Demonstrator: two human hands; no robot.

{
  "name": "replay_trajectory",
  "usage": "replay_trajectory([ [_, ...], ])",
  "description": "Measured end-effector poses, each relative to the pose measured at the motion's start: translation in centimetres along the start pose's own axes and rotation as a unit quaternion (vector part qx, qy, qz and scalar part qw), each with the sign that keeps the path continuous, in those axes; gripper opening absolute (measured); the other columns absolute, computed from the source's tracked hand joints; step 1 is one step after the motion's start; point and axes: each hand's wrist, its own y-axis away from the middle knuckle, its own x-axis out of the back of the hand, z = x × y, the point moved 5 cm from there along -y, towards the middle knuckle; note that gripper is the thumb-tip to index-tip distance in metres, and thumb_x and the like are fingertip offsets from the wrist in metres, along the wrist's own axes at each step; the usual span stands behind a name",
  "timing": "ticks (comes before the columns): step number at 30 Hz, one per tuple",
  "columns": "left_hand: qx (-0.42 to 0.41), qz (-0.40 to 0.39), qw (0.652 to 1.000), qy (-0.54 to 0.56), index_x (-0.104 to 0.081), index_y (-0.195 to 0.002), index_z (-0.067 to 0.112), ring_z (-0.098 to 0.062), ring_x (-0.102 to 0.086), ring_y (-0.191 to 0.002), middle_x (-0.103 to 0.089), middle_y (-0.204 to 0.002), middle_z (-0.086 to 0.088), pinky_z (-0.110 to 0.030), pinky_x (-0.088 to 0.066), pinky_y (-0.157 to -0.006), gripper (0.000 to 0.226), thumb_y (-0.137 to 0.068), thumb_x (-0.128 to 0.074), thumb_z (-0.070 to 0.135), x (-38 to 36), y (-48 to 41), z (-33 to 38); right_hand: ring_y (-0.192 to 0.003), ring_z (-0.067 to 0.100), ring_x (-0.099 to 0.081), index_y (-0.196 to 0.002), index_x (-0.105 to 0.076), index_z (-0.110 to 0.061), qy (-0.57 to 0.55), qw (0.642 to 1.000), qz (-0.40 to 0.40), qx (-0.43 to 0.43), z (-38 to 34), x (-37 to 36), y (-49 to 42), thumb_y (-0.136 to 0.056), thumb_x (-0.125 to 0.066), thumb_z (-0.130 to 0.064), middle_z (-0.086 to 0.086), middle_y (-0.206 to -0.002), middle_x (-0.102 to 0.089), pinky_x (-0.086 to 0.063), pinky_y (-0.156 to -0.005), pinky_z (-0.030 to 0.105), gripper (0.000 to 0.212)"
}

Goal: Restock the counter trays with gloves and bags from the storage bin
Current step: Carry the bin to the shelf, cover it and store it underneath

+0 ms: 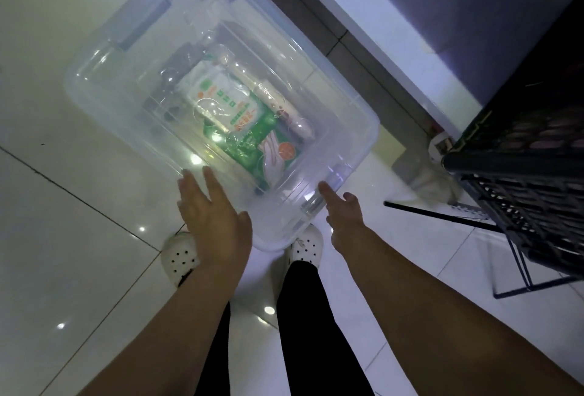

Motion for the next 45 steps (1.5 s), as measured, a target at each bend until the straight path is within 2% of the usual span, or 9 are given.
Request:
replay_trajectory([
  [3, -0.165, -0.083, 0.971, -0.151, -0.012, -0.148, 0.022, -0.036, 0.005, -0.143, 0.000, -0.157, -0.019, -0.053, -0.003, -0.114, 0.097, -0.074, -0.073, 0.031, -1.7, -0.4, 1.4, -0.097, 0.024, -0.061, -0.125, -0.050, -0.001, -0.050, 0.999, -0.017, -0.003, 0.3, 0.1, -0.4, -0.075, -0.077, -0.034, 0.012, -0.114, -0.060, -0.050, -0.091, 0.037, 0.066],
  [7, -0.205, -0.149, 0.933, -0.256, 0.003, -0.147, 0.030, -0.037, 0.017, -0.141, 0.012, -0.157, -0.015, -0.062, -0.006, -0.110, 0.102, -0.075, -0.068, 0.047, -3.7, -0.1, 1.6, -0.069, 0.018, -0.056, -0.091, -0.057, -0.003, 0.084, 0.989, 0.078, 0.090, -0.2, 0.4, -0.2, -0.076, -0.073, -0.037, 0.012, -0.091, -0.060, -0.045, -0.059, 0.026, 0.040],
  [11, -0.197, -0.152, 0.930, -0.272, 0.007, -0.146, 0.031, -0.039, 0.018, -0.141, 0.015, -0.156, -0.016, -0.064, -0.010, -0.109, 0.100, -0.078, -0.064, 0.048, -3.9, -0.5, 1.8, -0.083, 0.032, -0.057, -0.102, -0.056, 0.005, 0.146, 0.971, 0.132, 0.132, -0.8, -0.4, 0.6, -0.082, -0.065, -0.034, 0.019, -0.103, -0.053, -0.048, -0.075, 0.038, 0.044],
  [21, -0.215, -0.166, 0.926, -0.262, -0.004, -0.147, 0.031, -0.035, 0.005, -0.144, 0.007, -0.158, -0.014, -0.048, -0.023, -0.111, 0.078, -0.088, -0.054, 0.033, -1.8, -0.8, 2.5, -0.095, 0.035, -0.057, -0.116, -0.047, -0.002, 0.173, 0.949, 0.195, 0.178, -2.3, -1.2, 2.5, -0.085, -0.063, -0.018, 0.014, -0.119, -0.043, -0.040, -0.074, 0.030, 0.038],
  [23, -0.225, -0.175, 0.935, -0.212, -0.033, -0.142, 0.024, -0.032, -0.023, -0.140, -0.017, -0.156, -0.012, -0.043, -0.038, -0.100, 0.059, -0.087, -0.053, 0.023, 0.2, -2.1, 2.9, -0.100, 0.035, -0.055, -0.122, -0.045, -0.006, 0.217, 0.916, 0.227, 0.251, -4.1, -1.5, 3.8, -0.079, -0.068, -0.015, 0.014, -0.121, -0.043, -0.043, -0.073, 0.033, 0.050],
  [26, -0.268, -0.109, 0.942, -0.167, -0.063, -0.110, 0.007, -0.037, -0.060, -0.099, -0.064, -0.117, -0.017, -0.044, -0.051, -0.077, 0.034, -0.077, -0.064, 0.011, 4.9, -7.1, 3.8, -0.103, 0.033, -0.056, -0.126, -0.046, -0.005, 0.302, 0.841, 0.185, 0.409, -8.4, -4.7, 5.5, -0.075, -0.076, -0.014, 0.017, -0.119, -0.049, -0.050, -0.083, 0.038, 0.060],
  [32, -0.156, 0.064, 0.966, -0.197, -0.048, -0.121, -0.001, -0.045, -0.049, -0.107, -0.053, -0.121, -0.027, -0.051, -0.040, -0.086, 0.050, -0.081, -0.065, 0.026, 13.1, -21.2, 1.3, -0.098, 0.033, -0.053, -0.129, -0.049, -0.011, 0.459, 0.671, 0.019, 0.582, -16.3, -16.2, 7.5, -0.073, -0.077, -0.022, 0.018, -0.112, -0.054, -0.048, -0.079, 0.042, 0.064],
  [41, 0.032, -0.144, 0.987, 0.065, -0.031, -0.137, 0.005, -0.034, -0.045, -0.121, -0.041, -0.140, -0.016, -0.035, -0.037, -0.088, 0.088, -0.073, -0.073, 0.048, 12.3, -31.4, -3.8, -0.087, 0.027, -0.054, -0.138, -0.039, -0.026, 0.547, 0.591, -0.003, 0.593, -18.1, -21.7, 5.8, -0.070, -0.079, -0.035, 0.012, -0.110, -0.050, -0.050, -0.079, 0.040, 0.079],
  [45, 0.023, -0.209, 0.974, 0.087, -0.053, -0.110, 0.006, -0.029, -0.052, -0.091, -0.052, -0.107, -0.012, -0.036, -0.044, -0.073, 0.064, -0.067, -0.078, 0.046, 12.4, -32.3, -3.8, -0.080, 0.030, -0.057, -0.135, -0.047, -0.022, 0.538, 0.578, 0.023, 0.613, -17.6, -21.8, 5.9, -0.065, -0.083, -0.032, 0.015, -0.101, -0.057, -0.048, -0.073, 0.038, 0.078],
])
